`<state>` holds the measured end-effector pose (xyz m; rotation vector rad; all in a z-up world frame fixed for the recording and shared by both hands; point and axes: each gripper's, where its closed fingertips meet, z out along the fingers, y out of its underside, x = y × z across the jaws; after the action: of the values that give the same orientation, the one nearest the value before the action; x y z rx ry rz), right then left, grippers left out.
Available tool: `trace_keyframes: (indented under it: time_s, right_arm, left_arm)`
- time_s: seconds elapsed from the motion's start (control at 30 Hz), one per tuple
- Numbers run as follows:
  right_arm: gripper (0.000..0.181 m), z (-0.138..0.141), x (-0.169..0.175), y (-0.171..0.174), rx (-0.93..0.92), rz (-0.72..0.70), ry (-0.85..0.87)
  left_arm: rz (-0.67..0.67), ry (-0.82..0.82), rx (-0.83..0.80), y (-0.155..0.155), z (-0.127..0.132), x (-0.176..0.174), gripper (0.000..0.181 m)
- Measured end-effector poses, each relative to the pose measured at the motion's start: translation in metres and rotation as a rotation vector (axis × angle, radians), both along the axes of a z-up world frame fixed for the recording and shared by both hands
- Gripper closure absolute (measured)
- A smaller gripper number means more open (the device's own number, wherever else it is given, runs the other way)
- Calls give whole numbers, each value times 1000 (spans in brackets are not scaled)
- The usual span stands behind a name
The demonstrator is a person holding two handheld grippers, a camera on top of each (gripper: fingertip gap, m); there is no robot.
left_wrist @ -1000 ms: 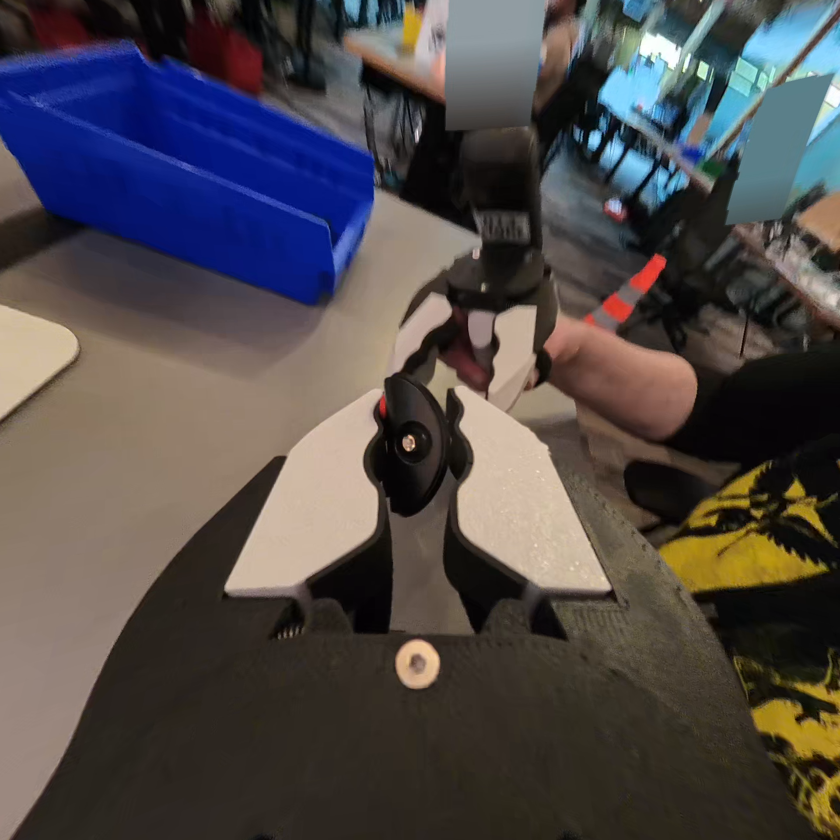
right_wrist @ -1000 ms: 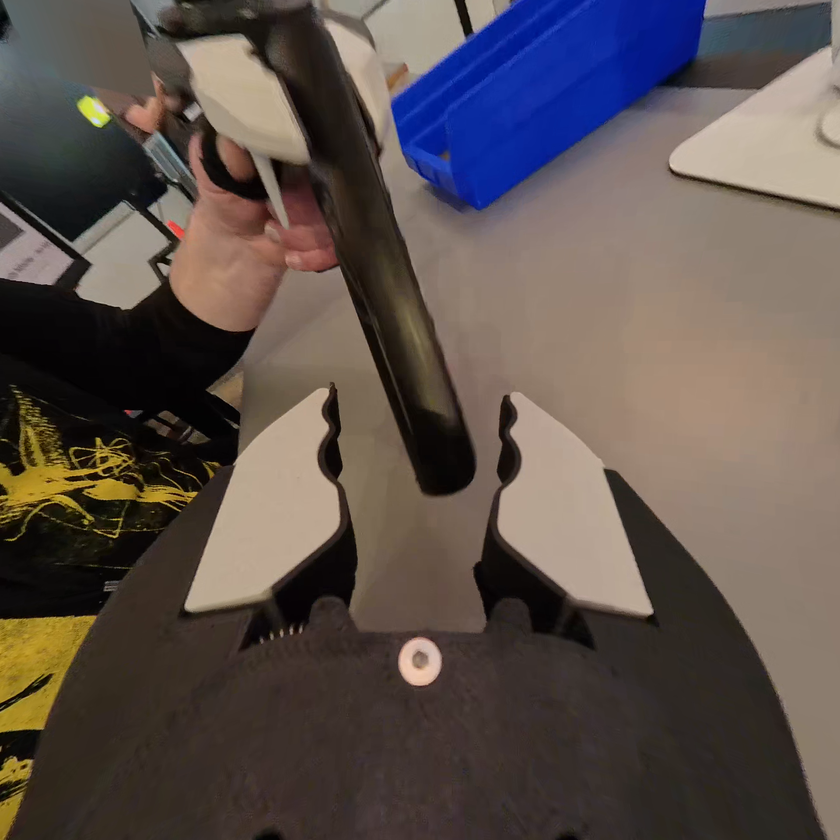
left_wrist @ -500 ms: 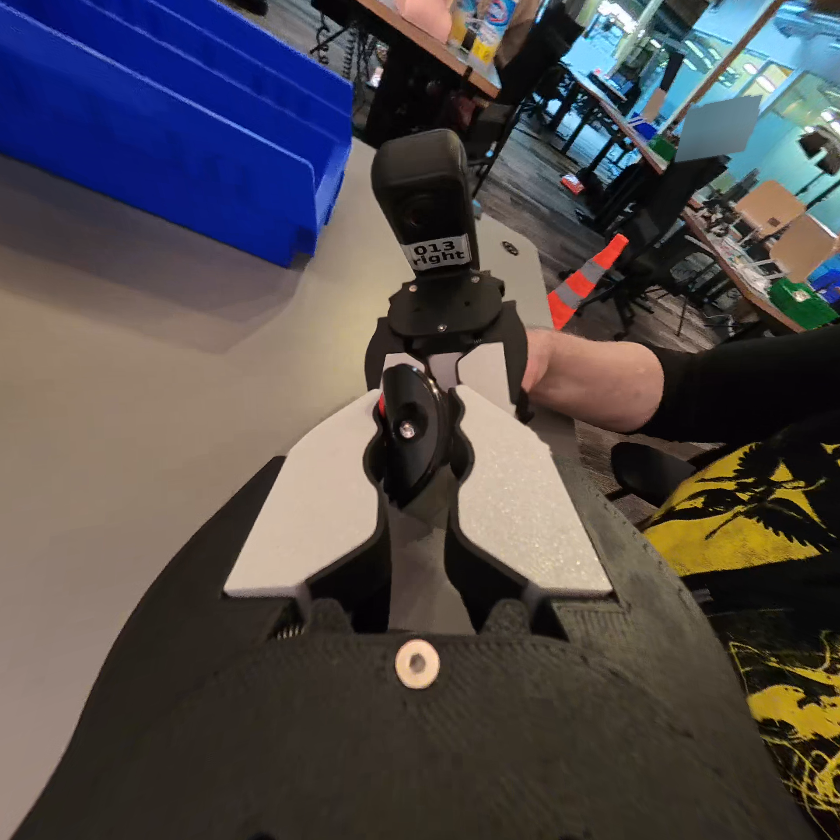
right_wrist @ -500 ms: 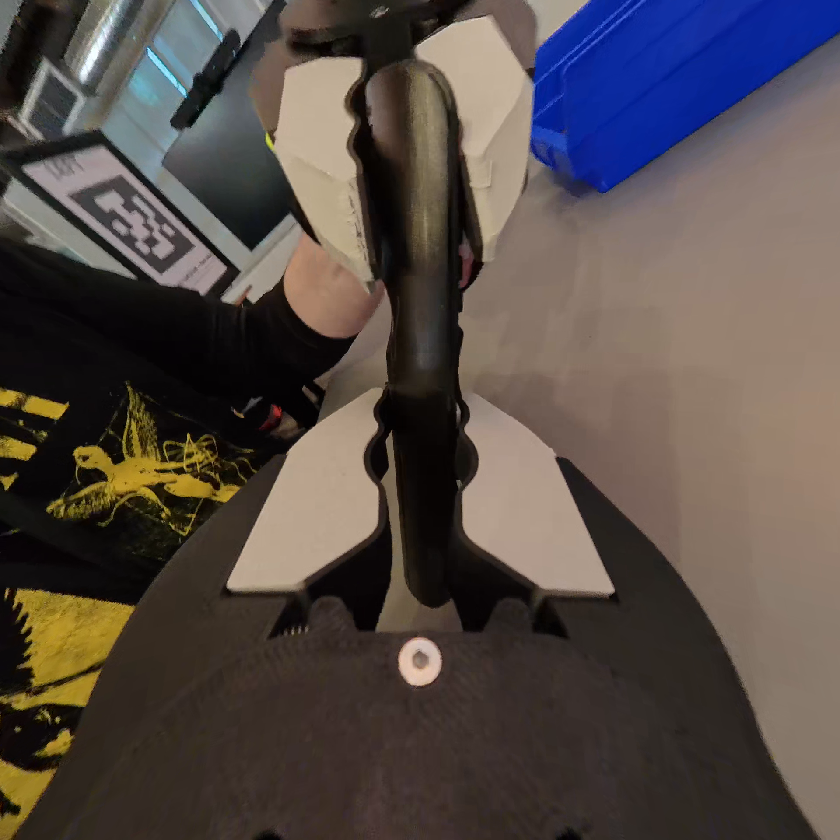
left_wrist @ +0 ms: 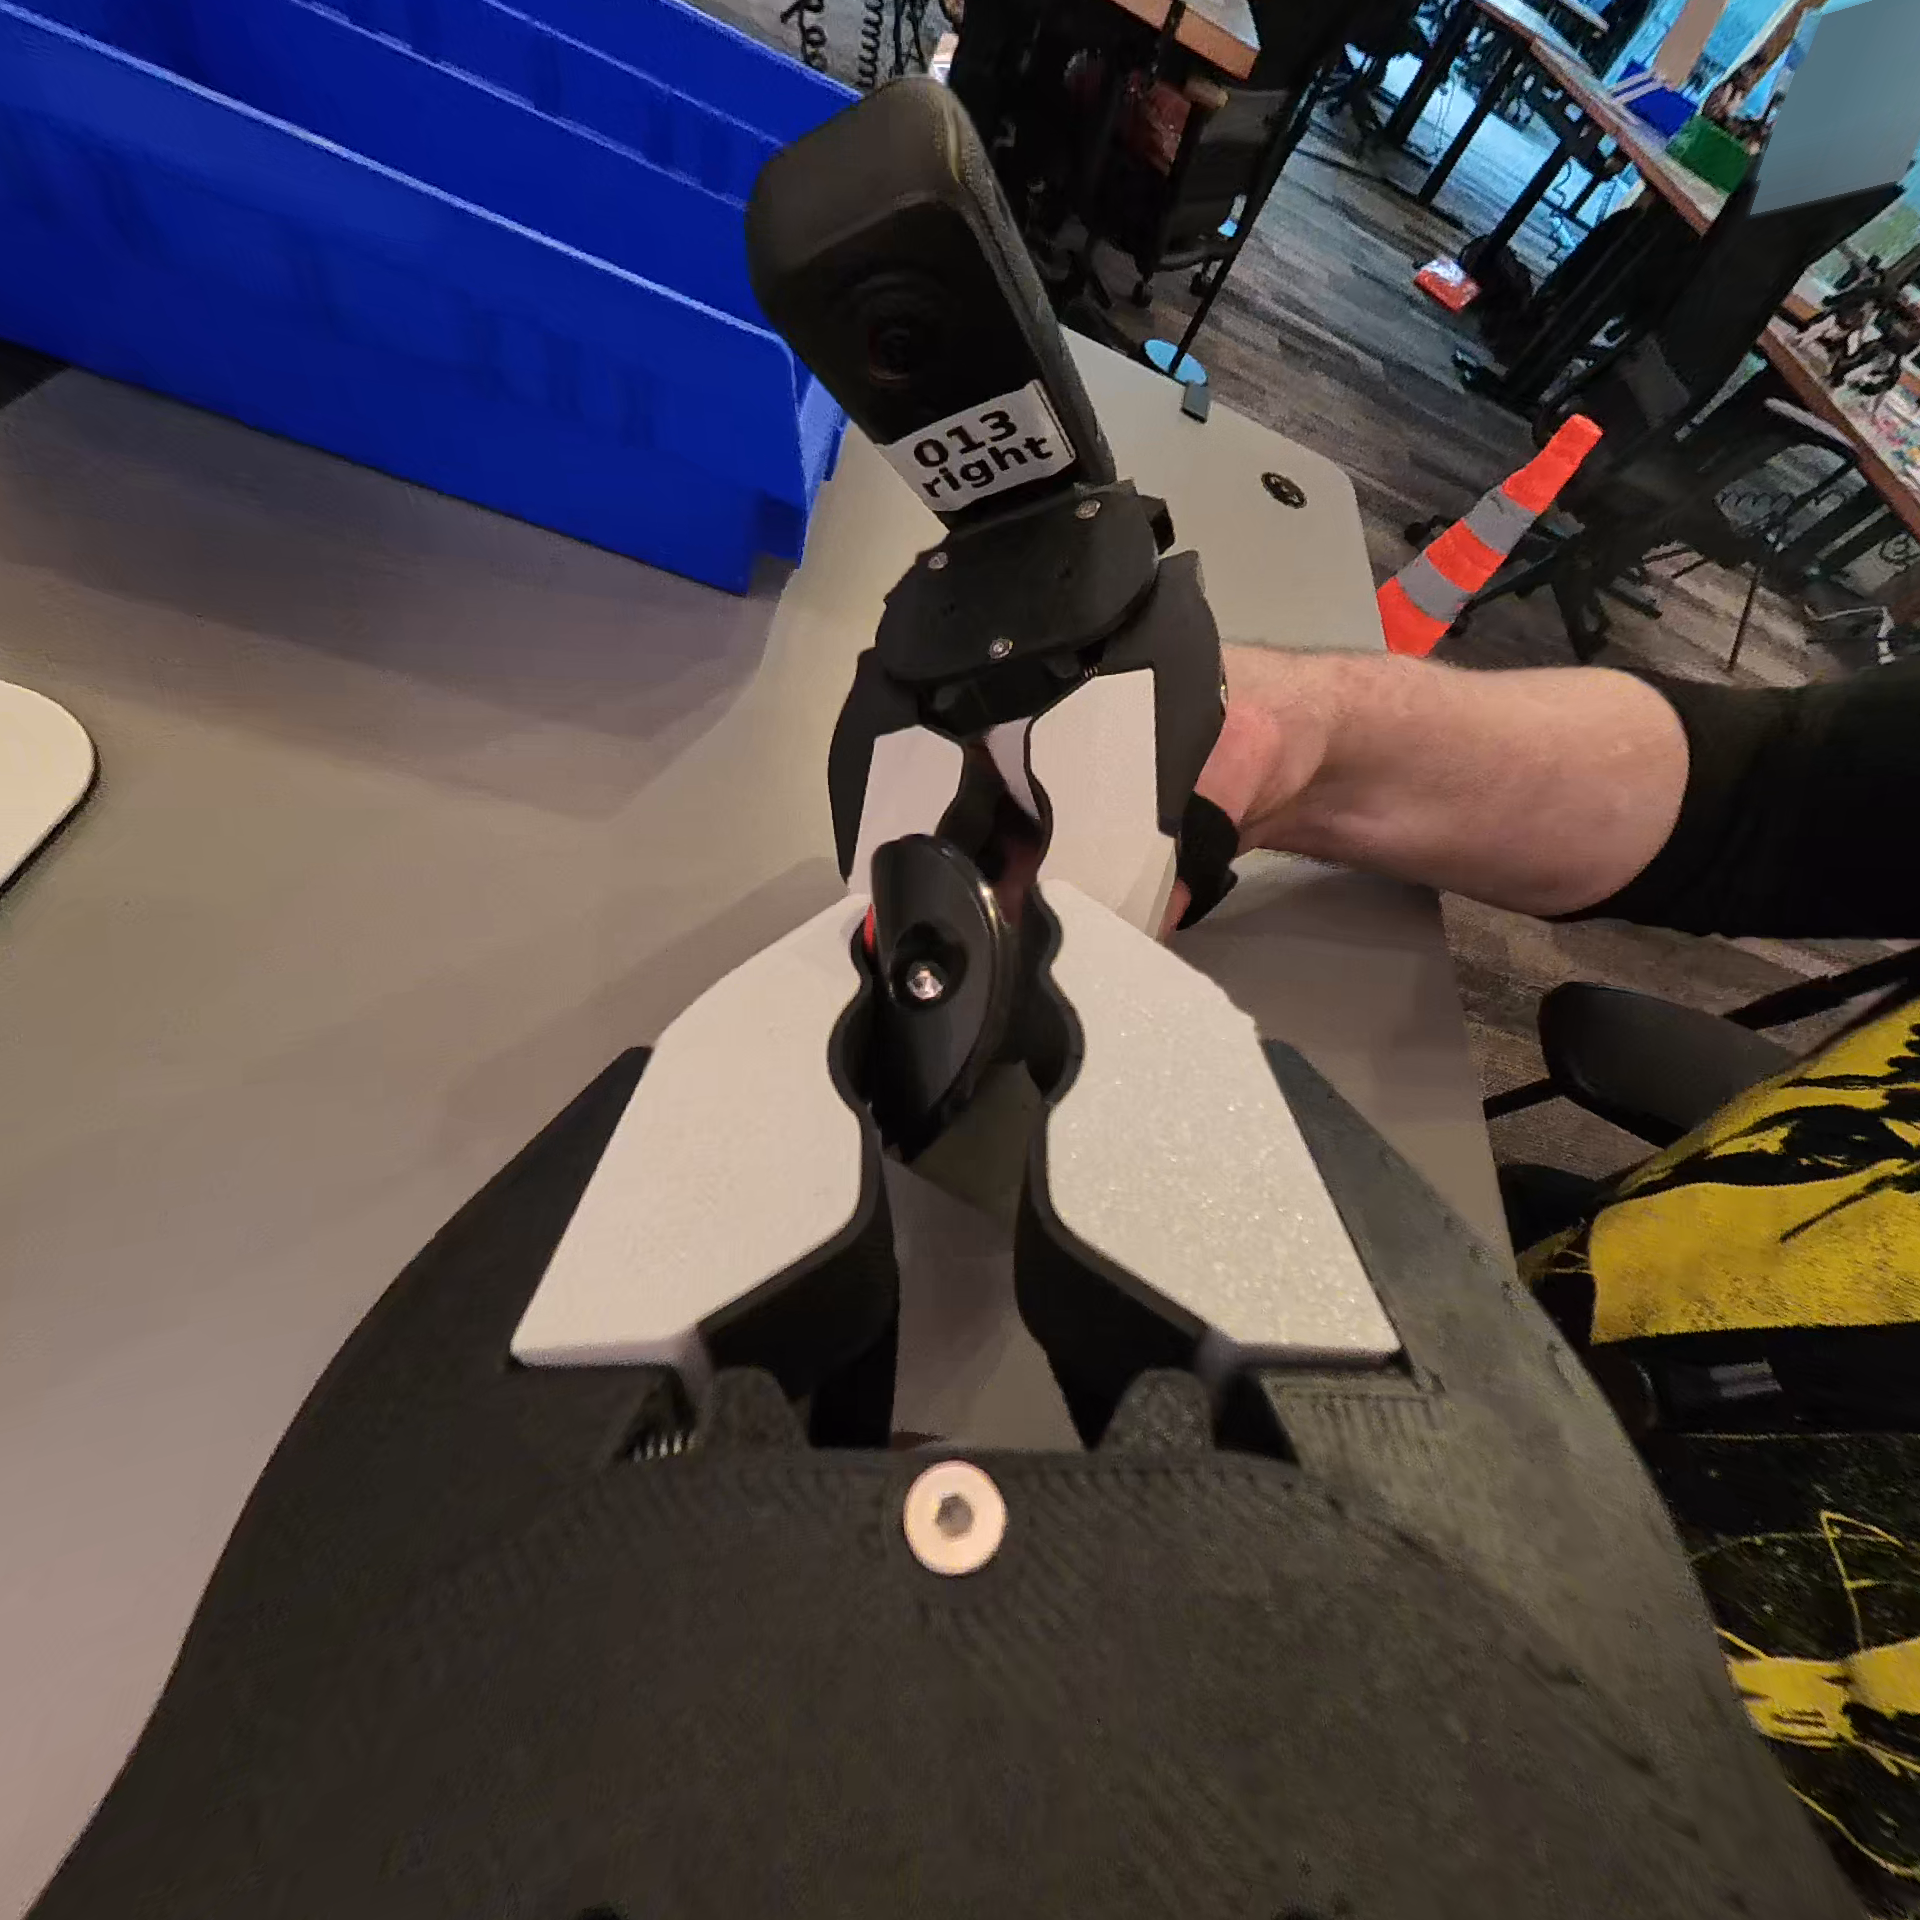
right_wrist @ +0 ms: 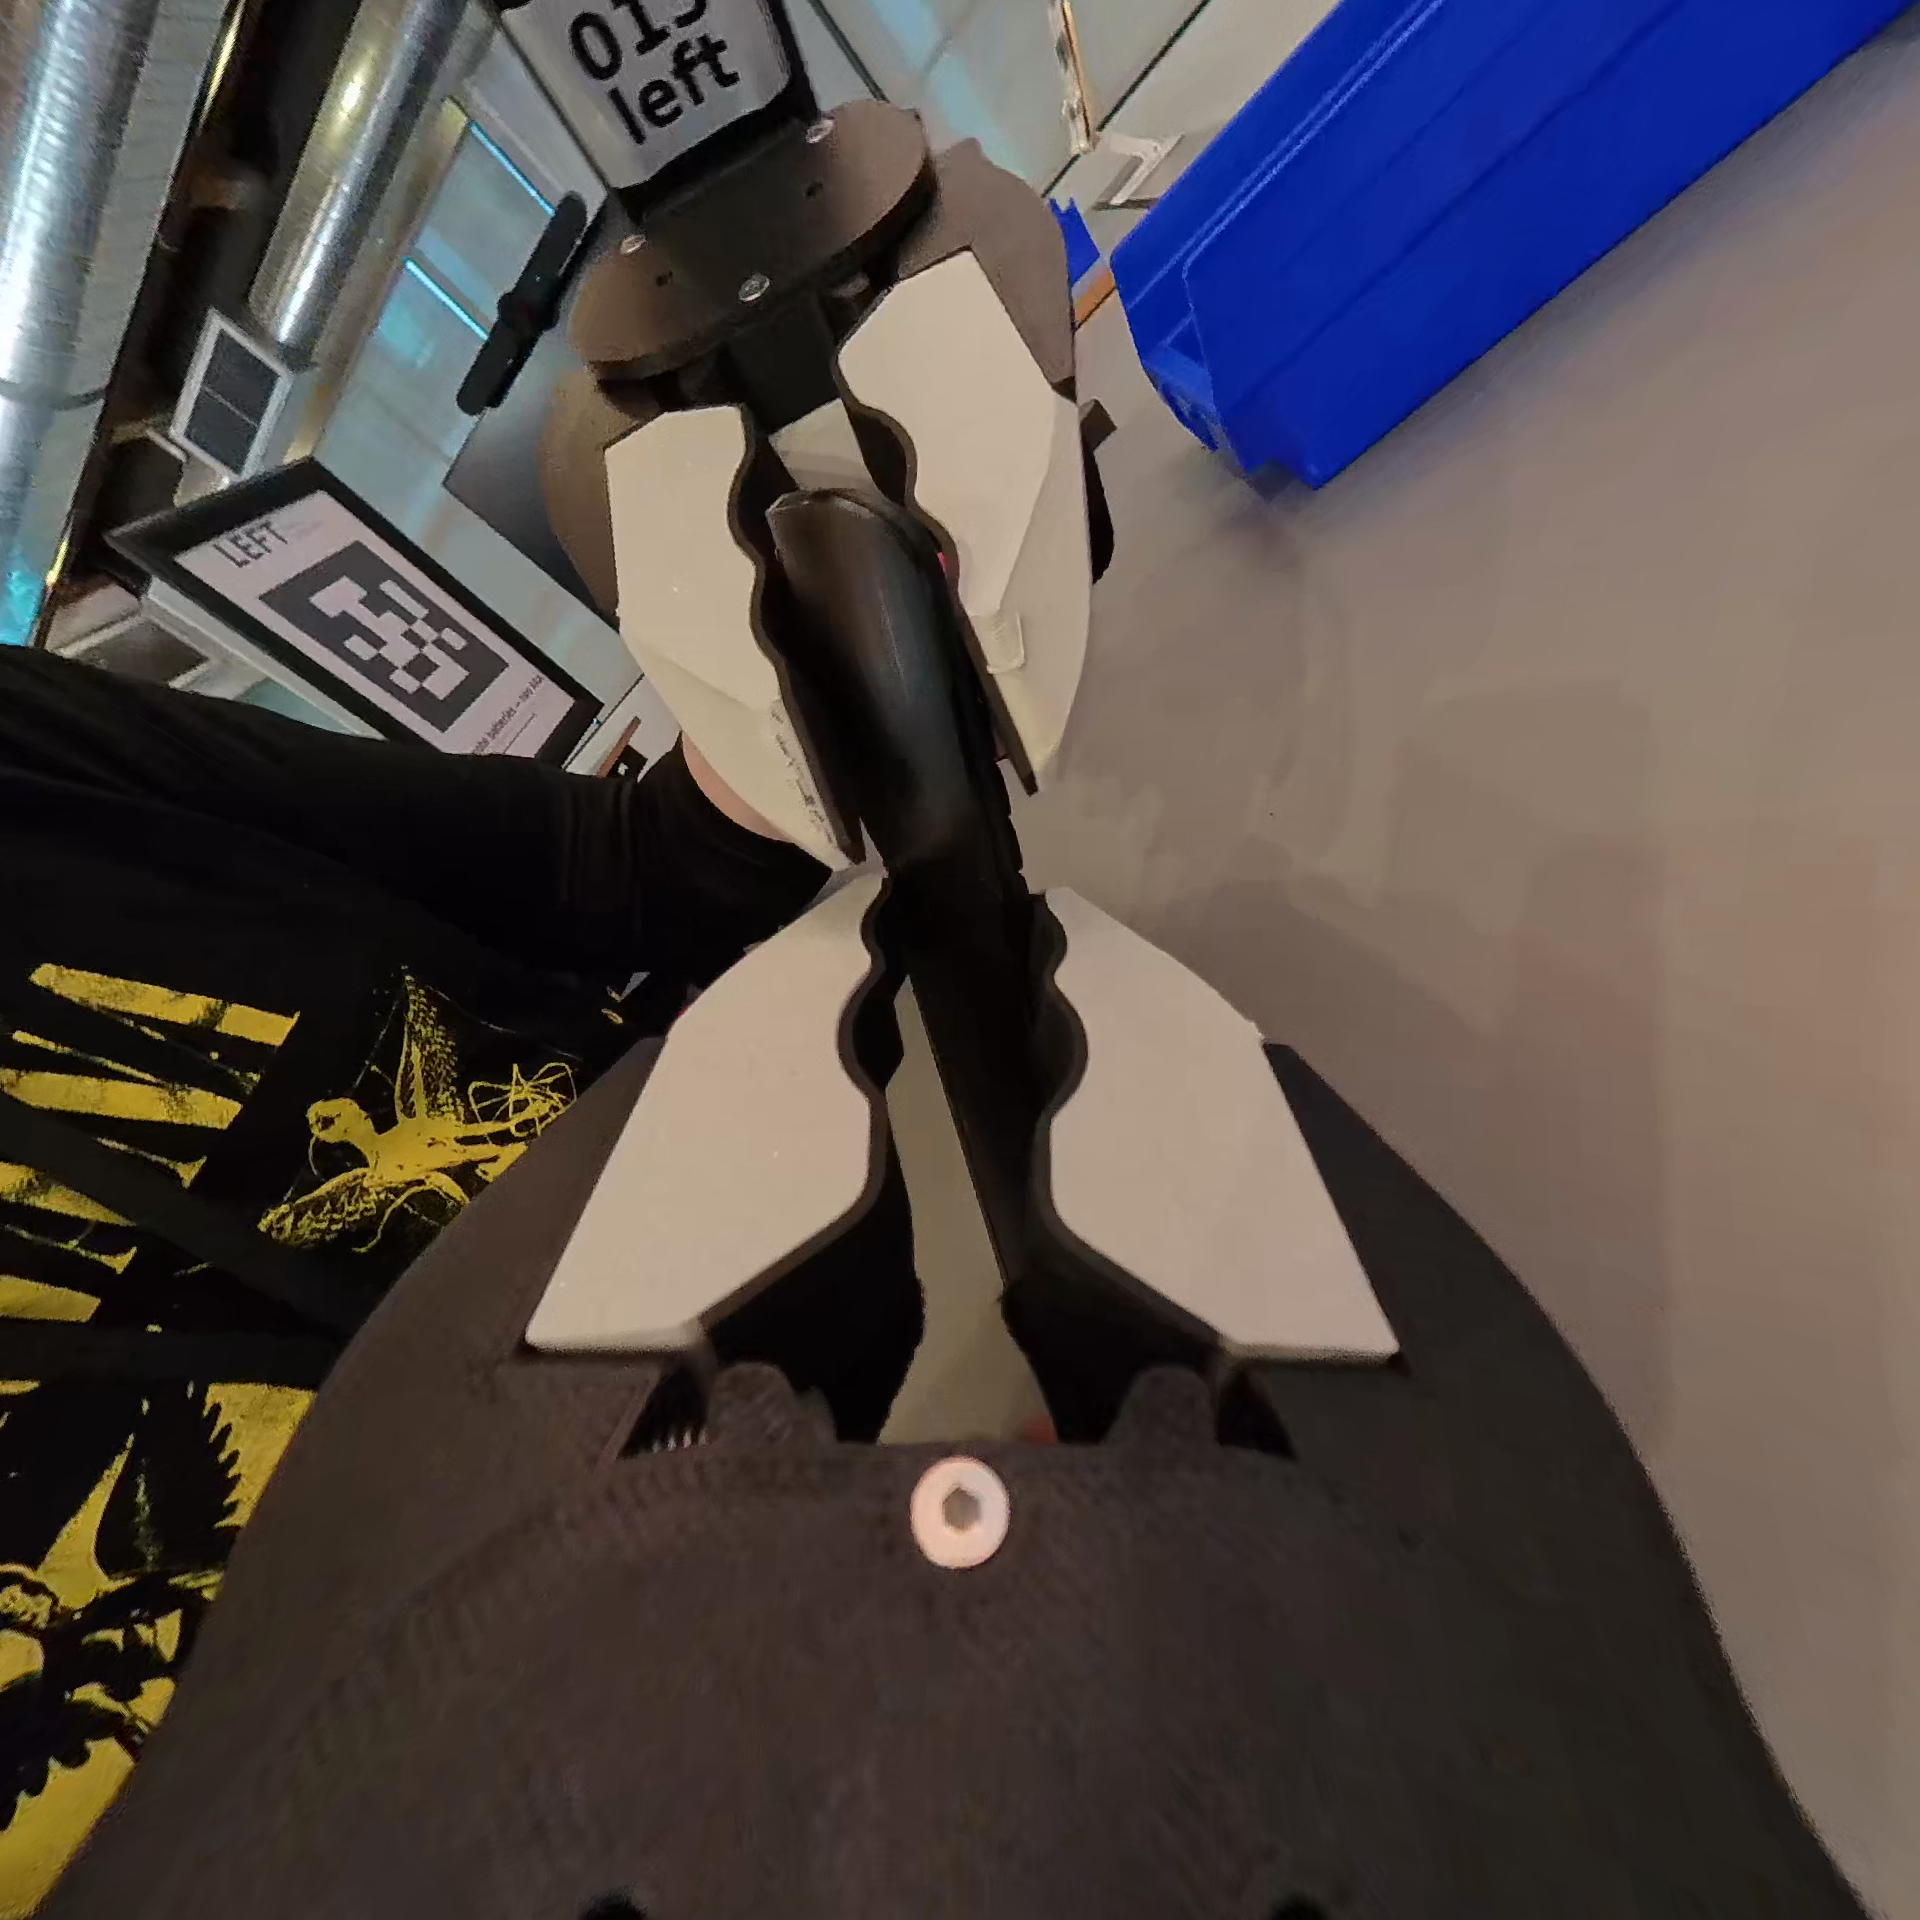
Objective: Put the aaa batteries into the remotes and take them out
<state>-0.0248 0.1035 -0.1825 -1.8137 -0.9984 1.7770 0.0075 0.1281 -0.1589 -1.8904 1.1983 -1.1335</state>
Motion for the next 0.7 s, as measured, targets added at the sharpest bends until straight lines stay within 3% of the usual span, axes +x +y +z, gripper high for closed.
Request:
trace_keyframes:
  time_s: [0.33,0.5,0.67,0.7]
  right_arm:
    - [157,-2,11,-11,24,53,-98]
    - [157,3,11,-9,206,-2,-232]
    - [109,2,0,-20,310,4,-288]
    - [117,3,-1,-22,313,0,-278]
  left_arm:
    - [9,-20,96,-8,7,16,157]
    - [-14,11,171,-17,13,16,157]
    - [-62,27,237,-33,17,27,158]
    - [-60,26,229,-32,16,26,158]
